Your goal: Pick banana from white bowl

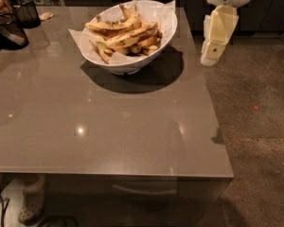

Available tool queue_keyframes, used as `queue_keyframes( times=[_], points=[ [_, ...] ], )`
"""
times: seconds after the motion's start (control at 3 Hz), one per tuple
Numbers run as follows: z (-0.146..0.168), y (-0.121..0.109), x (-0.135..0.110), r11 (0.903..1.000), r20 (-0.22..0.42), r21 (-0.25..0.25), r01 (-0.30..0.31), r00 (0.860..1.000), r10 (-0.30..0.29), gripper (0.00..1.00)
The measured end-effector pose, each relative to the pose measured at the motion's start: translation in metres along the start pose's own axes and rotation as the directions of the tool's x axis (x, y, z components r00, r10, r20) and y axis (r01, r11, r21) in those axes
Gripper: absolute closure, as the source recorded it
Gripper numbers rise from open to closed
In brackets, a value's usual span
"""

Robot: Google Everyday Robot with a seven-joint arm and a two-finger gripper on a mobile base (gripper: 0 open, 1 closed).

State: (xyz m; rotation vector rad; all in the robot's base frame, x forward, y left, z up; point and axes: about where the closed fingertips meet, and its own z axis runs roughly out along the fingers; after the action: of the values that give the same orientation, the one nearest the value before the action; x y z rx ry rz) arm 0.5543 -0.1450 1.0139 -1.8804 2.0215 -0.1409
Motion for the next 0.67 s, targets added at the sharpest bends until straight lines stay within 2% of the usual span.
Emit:
queue_keyframes(
  times=[0.33,0.67],
  points=[
    [0.009,-0.019,-0.026,0.9967,-0.013,-0.002,0.082,0.997,-0.082,0.0],
    [0.01,-0.028,-0.046,0.9866,-0.04,0.035,0.16,0.987,-0.158,0.0]
  ],
)
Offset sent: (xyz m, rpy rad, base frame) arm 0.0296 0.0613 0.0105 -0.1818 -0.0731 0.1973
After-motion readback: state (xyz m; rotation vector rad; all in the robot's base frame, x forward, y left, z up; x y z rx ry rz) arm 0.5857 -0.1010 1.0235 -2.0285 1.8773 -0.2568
